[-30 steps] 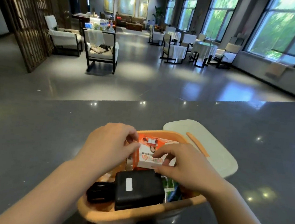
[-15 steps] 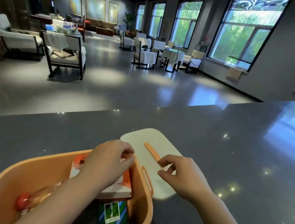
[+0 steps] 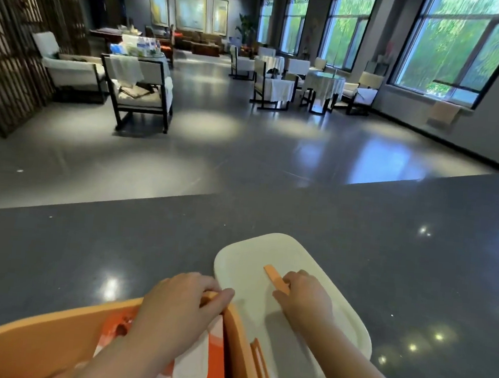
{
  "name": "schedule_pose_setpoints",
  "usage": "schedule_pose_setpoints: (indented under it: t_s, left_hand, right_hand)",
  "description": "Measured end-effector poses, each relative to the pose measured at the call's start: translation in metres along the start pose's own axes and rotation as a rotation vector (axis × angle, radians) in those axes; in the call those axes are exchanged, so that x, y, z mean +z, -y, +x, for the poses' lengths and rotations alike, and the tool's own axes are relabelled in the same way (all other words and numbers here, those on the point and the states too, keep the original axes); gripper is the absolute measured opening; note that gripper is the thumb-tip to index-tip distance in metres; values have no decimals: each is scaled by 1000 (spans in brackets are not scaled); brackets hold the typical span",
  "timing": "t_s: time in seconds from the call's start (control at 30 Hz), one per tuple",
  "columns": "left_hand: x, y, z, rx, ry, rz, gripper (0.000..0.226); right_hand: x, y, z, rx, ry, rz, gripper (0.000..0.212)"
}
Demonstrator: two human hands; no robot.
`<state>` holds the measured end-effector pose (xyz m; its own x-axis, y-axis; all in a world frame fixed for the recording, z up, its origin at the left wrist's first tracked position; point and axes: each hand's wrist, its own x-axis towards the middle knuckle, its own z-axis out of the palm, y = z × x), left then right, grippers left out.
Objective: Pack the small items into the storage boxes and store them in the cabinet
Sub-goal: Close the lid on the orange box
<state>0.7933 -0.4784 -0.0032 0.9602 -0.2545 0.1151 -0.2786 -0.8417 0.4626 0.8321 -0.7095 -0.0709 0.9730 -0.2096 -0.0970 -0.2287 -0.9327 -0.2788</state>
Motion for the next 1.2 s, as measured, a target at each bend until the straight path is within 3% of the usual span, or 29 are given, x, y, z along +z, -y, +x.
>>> schedule_pose_setpoints:
  t_s: [0.13,0.27,0.53,0.7,0.83,1.03,1.2]
  left_hand:
    - [-1,-1,1,4,-3,35,51]
    - [-11,5,-7,-40,37,-1,37]
    - [-65,35,-64,-123,-29,-28,27]
    - [-115,66,-129,-214,-333,-108,17]
    - [-141,77,-178,-160,-556,-137,20]
    - [-124,85,-213,-130,-449,-95,23]
    - [-104,90,-213,-129,-334,-57,26]
  right_hand:
    - [-4,-7,2,12,-69,10,25]
    - [-41,-18,-8,-6,-165,36,23]
    - [-137,24,-62,-265,-318,29,26]
    - [-136,92,-116,-439,-253,74,25]
    - [-102,141,-159,-584,-121,133,21]
    - [-52,174,-189,-738,14,131,20]
    - [-33,181,-196,-754,6,137,21]
